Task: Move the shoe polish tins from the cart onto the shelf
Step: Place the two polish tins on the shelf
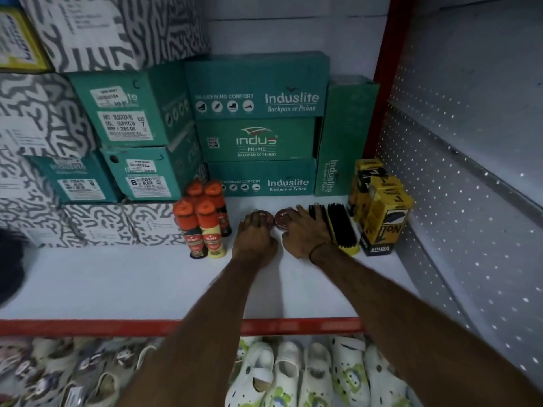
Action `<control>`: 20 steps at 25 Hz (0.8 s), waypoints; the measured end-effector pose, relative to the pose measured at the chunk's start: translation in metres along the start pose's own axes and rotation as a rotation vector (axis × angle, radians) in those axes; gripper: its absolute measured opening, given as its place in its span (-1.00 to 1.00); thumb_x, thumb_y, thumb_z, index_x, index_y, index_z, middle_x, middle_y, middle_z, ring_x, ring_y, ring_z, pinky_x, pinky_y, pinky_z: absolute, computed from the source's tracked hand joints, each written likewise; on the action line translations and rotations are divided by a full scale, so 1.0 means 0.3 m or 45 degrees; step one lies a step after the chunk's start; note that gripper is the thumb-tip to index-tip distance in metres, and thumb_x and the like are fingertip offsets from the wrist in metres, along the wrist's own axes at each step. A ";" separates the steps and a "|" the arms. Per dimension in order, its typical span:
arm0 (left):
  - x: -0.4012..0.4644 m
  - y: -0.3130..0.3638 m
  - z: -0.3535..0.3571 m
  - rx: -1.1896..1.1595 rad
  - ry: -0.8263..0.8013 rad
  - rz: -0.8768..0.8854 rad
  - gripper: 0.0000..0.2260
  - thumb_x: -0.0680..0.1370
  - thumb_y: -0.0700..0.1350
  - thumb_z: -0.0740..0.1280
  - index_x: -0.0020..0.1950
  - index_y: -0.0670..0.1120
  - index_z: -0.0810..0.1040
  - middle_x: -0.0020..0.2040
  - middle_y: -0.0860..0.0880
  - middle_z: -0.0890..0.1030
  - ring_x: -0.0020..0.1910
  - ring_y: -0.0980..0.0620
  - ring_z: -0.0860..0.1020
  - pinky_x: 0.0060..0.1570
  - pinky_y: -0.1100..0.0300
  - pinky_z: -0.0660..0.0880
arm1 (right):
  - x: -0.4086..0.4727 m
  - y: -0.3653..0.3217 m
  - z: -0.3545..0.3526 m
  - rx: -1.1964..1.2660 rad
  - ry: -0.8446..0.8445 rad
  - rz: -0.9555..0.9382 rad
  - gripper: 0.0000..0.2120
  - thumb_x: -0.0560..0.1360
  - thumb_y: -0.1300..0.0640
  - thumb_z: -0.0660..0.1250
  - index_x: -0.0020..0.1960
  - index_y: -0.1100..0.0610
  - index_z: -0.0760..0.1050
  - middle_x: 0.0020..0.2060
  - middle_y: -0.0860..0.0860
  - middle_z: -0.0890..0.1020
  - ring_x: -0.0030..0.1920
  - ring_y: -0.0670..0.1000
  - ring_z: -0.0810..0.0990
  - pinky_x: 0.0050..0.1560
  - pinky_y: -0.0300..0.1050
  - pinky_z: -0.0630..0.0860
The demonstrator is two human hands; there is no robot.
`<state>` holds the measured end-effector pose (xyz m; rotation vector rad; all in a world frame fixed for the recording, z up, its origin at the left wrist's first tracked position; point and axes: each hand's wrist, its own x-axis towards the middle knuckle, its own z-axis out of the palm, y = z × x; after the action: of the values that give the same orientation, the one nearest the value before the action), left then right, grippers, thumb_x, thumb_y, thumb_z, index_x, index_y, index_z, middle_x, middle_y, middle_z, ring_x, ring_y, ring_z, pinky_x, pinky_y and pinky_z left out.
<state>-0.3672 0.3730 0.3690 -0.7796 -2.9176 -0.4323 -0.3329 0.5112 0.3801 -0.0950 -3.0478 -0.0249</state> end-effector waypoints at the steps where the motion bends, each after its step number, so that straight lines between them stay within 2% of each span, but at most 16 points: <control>1: -0.001 0.004 -0.003 0.011 -0.028 -0.009 -0.42 0.59 -0.14 0.25 0.59 -0.20 0.17 0.61 -0.27 0.19 0.62 -0.23 0.13 0.62 -0.07 0.08 | -0.005 0.001 -0.003 0.000 -0.020 0.003 -0.43 0.60 0.00 0.19 0.58 0.02 0.19 0.60 0.02 0.23 0.62 0.10 0.08 0.58 0.38 -0.12; 4: -0.034 0.005 -0.034 0.074 -0.114 -0.020 -0.37 0.64 -0.13 0.20 0.63 -0.25 -0.01 0.66 -0.28 -0.02 0.65 -0.24 -0.01 0.64 -0.10 -0.02 | -0.039 -0.002 -0.036 -0.024 -0.053 0.037 -0.38 0.63 -0.03 0.13 0.62 0.09 0.04 0.65 0.03 0.08 0.64 0.10 -0.04 0.58 0.38 -0.15; 6: -0.077 0.000 -0.068 0.067 -0.087 -0.010 -0.35 0.64 -0.13 0.22 0.63 -0.26 -0.03 0.66 -0.28 -0.04 0.65 -0.24 0.01 0.64 -0.09 0.02 | -0.069 -0.010 -0.068 -0.006 0.015 0.059 -0.37 0.64 -0.04 0.10 0.62 0.14 0.02 0.65 0.05 0.08 0.64 0.10 -0.03 0.58 0.40 -0.13; 8: -0.138 -0.005 -0.110 0.017 -0.001 0.057 -0.38 0.62 -0.15 0.26 0.61 -0.26 0.08 0.65 -0.28 0.07 0.63 -0.26 0.12 0.62 -0.09 0.13 | -0.111 -0.033 -0.095 0.042 0.087 0.071 -0.38 0.64 -0.04 0.10 0.61 0.16 0.06 0.64 0.07 0.13 0.64 0.09 0.02 0.58 0.41 -0.08; 10: -0.220 -0.016 -0.157 -0.067 0.080 0.168 -0.44 0.58 -0.21 0.28 0.56 -0.26 0.23 0.58 -0.29 0.28 0.55 -0.26 0.29 0.57 -0.07 0.25 | -0.168 -0.080 -0.113 0.090 0.164 0.071 -0.40 0.63 -0.04 0.14 0.59 0.18 0.14 0.61 0.09 0.22 0.62 0.10 0.11 0.57 0.39 0.00; 13: -0.375 -0.061 -0.219 -0.191 0.243 0.228 -0.54 0.55 -0.27 0.30 0.45 -0.28 0.40 0.38 -0.28 0.52 0.35 -0.27 0.49 0.39 -0.06 0.43 | -0.270 -0.197 -0.137 0.134 0.402 0.029 -0.47 0.57 -0.01 0.24 0.48 0.19 0.36 0.45 0.14 0.49 0.49 0.13 0.38 0.51 0.28 0.18; 15: -0.492 -0.123 -0.239 -0.131 0.361 0.235 -0.65 0.57 -0.24 0.31 0.34 -0.28 0.49 0.26 -0.28 0.57 0.22 -0.28 0.54 0.18 -0.08 0.50 | -0.334 -0.293 -0.143 0.155 0.599 -0.061 -0.56 0.51 -0.02 0.29 0.31 0.18 0.51 0.22 0.14 0.65 0.26 0.17 0.56 0.38 0.19 0.32; 16: -0.547 -0.160 -0.244 -0.067 0.427 0.232 -0.69 0.56 -0.22 0.31 0.30 -0.25 0.52 0.22 -0.25 0.59 0.16 -0.26 0.56 0.09 -0.08 0.52 | -0.361 -0.340 -0.140 0.166 0.663 -0.097 -0.59 0.50 -0.04 0.29 0.26 0.16 0.54 0.15 0.11 0.68 0.18 0.17 0.58 0.33 0.18 0.36; 20: -0.797 -0.379 -0.236 0.148 0.635 0.059 -0.80 0.57 -0.17 0.27 0.17 -0.18 0.55 0.11 -0.17 0.58 -0.02 -0.19 0.54 -0.10 -0.05 0.46 | -0.459 -0.599 -0.079 0.235 0.770 -0.304 -0.64 0.47 -0.07 0.30 0.17 0.11 0.57 0.02 0.05 0.69 0.09 0.16 0.56 0.19 0.16 0.39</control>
<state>-0.2162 0.1446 0.3704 -0.6143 -2.4320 -0.3829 -0.2052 0.3229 0.3884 0.2450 -2.4254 0.1772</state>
